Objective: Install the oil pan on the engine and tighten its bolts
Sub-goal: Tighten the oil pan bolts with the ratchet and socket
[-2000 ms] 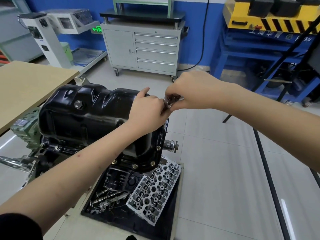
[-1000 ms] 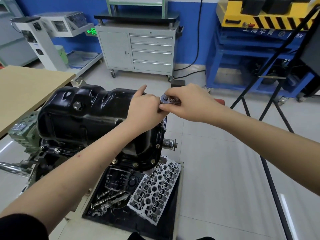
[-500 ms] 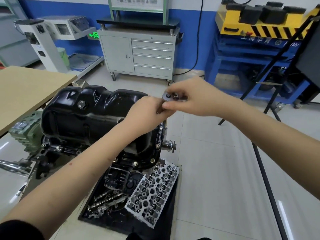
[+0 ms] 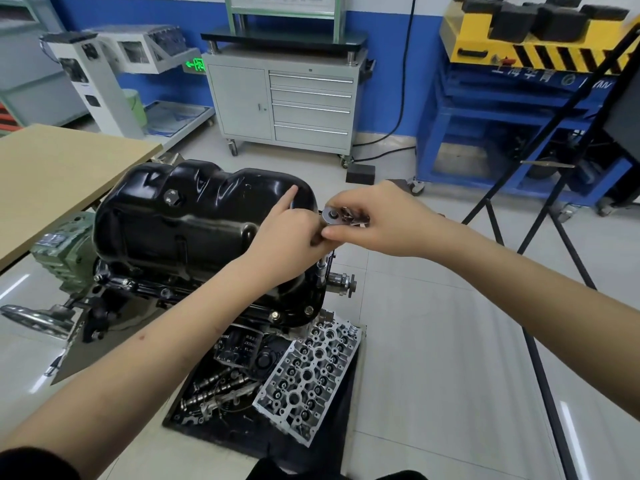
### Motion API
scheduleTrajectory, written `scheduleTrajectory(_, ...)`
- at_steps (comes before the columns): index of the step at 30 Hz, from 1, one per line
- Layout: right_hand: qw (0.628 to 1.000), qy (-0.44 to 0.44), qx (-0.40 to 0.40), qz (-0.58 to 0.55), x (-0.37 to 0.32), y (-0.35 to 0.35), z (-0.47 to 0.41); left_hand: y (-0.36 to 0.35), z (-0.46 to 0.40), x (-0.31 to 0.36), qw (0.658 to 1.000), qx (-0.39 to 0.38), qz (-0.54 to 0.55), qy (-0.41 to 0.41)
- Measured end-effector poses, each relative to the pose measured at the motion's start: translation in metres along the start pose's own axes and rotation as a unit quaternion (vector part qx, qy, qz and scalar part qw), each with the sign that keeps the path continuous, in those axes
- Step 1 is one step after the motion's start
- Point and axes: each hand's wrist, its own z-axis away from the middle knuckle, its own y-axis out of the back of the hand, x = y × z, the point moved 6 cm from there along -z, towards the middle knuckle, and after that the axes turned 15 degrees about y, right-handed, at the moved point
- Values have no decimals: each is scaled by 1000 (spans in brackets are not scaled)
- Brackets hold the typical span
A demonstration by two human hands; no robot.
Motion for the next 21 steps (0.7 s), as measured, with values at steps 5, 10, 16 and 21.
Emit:
scheduleTrajectory(5,996,38,-75,4,-7,-5,-3,0,10,-4,998,34,45,-24)
scheduleTrajectory(10,981,34,-135,134,-8,-2,-12,0,20,-5,994,79,73,-36)
scheduleTrajectory(16,961,35,-147,232,-13,0,-14,2,22,-3,989,115,84,-49)
scheduleTrajectory(21,944,127,-209,220,-22,-1,-22,2,21,-10,992,70,79,-63)
